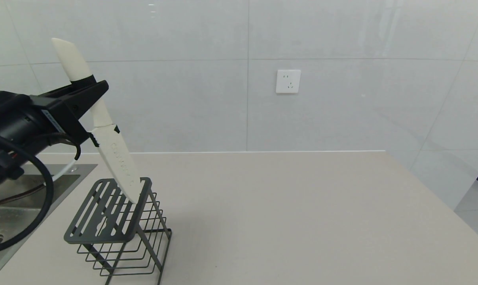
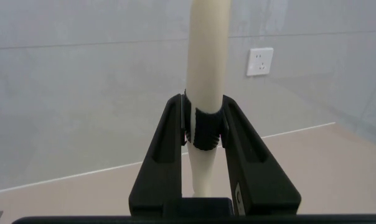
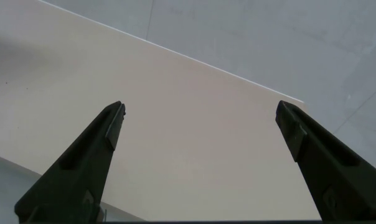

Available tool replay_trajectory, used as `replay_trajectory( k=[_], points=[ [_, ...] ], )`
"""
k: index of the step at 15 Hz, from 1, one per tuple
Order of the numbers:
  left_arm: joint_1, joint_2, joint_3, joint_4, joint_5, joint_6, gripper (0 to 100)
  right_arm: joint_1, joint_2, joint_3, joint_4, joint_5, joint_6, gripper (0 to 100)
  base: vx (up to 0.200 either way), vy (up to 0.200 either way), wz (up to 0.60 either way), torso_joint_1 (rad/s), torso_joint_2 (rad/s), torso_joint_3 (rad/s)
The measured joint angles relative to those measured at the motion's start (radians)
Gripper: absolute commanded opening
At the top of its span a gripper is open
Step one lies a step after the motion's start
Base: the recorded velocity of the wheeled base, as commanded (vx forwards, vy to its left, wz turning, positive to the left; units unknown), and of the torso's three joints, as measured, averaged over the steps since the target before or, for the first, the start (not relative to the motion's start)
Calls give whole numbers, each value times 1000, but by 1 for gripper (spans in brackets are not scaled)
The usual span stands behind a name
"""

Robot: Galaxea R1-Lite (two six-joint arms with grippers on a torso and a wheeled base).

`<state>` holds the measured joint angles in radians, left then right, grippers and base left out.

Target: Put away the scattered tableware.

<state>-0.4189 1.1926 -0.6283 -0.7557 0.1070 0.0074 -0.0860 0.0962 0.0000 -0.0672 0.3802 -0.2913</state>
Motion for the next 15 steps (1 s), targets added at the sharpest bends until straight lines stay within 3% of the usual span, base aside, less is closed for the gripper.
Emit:
replay_trajectory(
  k=[15],
  points=[
    [11,-23,35,-1,0,2,0,0,1,0,-3,0,-1,100,0,0,0,0,0,0]
  ],
)
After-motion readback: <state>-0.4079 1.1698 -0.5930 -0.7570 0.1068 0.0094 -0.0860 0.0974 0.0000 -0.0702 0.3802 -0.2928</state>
